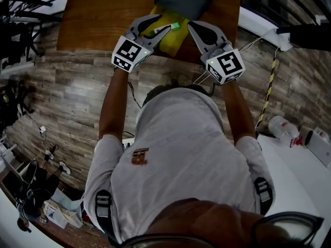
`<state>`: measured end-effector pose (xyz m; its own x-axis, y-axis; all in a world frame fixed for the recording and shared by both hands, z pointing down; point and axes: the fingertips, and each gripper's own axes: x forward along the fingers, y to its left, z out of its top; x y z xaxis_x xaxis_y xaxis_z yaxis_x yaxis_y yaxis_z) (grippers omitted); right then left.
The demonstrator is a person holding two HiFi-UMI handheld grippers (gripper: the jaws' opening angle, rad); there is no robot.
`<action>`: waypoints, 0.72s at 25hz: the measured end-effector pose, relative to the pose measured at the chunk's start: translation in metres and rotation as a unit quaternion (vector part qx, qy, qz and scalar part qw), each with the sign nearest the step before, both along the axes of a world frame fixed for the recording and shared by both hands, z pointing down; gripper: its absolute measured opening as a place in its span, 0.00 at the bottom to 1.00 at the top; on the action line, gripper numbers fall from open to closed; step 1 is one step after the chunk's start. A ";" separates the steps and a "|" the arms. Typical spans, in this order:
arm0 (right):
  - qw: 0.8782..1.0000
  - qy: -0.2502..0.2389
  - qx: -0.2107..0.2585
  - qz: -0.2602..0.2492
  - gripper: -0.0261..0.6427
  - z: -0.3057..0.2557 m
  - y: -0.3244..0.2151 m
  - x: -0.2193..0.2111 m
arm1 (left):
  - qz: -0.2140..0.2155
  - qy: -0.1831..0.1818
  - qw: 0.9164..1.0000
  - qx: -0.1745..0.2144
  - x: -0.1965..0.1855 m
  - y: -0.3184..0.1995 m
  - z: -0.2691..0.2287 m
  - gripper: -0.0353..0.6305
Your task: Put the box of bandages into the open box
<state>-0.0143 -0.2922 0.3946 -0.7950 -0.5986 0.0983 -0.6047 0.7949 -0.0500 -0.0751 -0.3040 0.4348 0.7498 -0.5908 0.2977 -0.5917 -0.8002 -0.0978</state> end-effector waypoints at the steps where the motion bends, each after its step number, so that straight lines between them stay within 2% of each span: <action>1: 1.000 -0.001 0.000 -0.002 0.09 0.000 0.001 -0.002 | -0.004 0.015 1.000 0.013 0.000 0.003 -0.008 0.32; 9: 1.000 -0.013 0.001 -0.022 0.09 -0.006 0.015 -0.011 | -0.037 0.102 0.992 0.060 0.006 0.031 -0.049 0.11; 14: 0.999 -0.022 0.003 -0.033 0.09 -0.010 0.024 -0.019 | -0.058 0.137 0.986 0.071 0.006 0.044 -0.061 0.08; 18: 0.999 -0.026 0.005 -0.041 0.09 -0.014 0.029 -0.026 | -0.070 0.151 0.983 0.076 0.003 0.050 -0.066 0.08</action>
<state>-0.0405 -0.2634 0.3803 -0.8457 -0.5314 0.0497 -0.5337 0.8427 -0.0713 -0.0723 -0.2544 0.3687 0.6986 -0.7150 -0.0268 -0.7154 -0.6986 -0.0130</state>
